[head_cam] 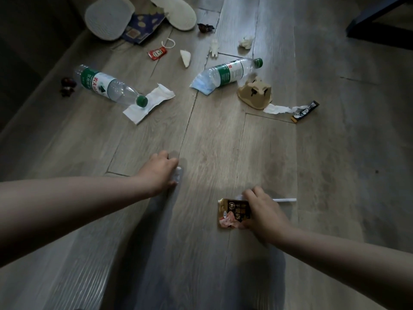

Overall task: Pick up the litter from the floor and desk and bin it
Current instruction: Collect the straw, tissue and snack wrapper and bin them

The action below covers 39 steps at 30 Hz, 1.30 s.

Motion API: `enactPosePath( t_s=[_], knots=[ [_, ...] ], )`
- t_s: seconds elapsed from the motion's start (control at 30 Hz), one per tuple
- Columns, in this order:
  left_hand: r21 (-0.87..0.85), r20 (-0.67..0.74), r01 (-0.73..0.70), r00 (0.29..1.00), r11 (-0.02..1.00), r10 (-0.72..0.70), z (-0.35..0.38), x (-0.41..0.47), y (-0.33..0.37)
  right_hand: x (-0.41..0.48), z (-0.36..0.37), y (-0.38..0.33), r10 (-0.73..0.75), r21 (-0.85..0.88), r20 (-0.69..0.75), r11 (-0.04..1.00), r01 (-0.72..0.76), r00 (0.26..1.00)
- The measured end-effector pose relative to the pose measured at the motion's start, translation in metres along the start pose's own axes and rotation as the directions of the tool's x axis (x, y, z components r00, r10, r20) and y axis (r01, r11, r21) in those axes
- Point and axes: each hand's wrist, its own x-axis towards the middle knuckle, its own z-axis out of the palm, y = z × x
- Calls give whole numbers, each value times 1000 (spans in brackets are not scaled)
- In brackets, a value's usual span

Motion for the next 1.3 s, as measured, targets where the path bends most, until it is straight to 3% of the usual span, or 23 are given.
enactPosePath(
  t_s=[0.33, 0.67, 0.93, 1.1, 1.3],
  knots=[
    [-45, 20, -9, 1000, 999, 9, 2, 0, -10, 4, -3, -5, 15, -55, 28, 998, -13, 1000],
    [-85, 70, -2, 997, 996, 9, 4, -20, -19, 3, -15, -18, 93, 18, 68, 995, -94, 993],
    [-151, -37, -3, 999, 988, -2, 2, -51, -47, 0, -13, -47, 102, 82, 63, 991, -107, 993],
    [-218, -46, 14, 999, 976, -25, 2, -90, -73, 12, 5, -87, -25, 17, 48, 1000, 24, 999],
    [-289, -64, 161, 980, 944, -187, 0, -149, -110, 43, 19, -146, -253, -152, 96, 952, 265, 963]
  ],
)
